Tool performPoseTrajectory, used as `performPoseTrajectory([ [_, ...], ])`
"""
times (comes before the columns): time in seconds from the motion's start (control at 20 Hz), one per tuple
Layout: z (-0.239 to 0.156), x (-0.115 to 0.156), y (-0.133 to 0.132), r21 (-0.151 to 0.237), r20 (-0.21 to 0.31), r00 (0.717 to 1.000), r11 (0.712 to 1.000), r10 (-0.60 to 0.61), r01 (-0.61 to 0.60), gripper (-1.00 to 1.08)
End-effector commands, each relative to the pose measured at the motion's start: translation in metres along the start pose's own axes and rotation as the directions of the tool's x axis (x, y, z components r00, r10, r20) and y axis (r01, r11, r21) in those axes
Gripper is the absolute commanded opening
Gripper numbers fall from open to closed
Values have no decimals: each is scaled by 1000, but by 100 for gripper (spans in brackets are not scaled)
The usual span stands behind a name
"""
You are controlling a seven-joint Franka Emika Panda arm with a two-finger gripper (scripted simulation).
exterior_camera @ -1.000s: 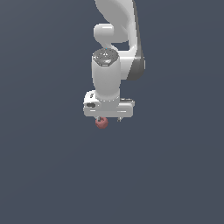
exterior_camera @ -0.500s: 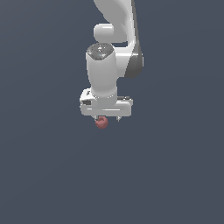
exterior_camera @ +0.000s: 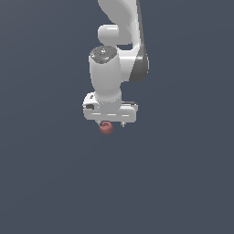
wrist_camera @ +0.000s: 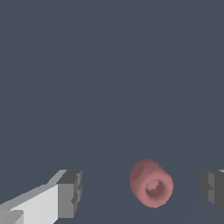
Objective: Pick up the object and move it to a goal position.
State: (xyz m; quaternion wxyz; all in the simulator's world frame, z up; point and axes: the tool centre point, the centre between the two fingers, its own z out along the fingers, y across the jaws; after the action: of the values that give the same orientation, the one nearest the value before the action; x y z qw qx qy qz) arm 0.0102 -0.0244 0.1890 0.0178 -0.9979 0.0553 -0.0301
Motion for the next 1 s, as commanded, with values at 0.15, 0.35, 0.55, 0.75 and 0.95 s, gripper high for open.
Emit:
performPoseTrajectory([
  [0.15,12,-8,5,-4,7,997,997,74,-74,100],
  [0.35,24,-17,11,-9,13,987,988,157,-157,100],
  [0.55,40,-29,18,-18,20,964,964,264,-264,100],
  [0.75,56,-43,27,-31,25,925,925,380,-379,100],
  [0.95,70,-56,35,-44,26,879,879,477,-475,100],
])
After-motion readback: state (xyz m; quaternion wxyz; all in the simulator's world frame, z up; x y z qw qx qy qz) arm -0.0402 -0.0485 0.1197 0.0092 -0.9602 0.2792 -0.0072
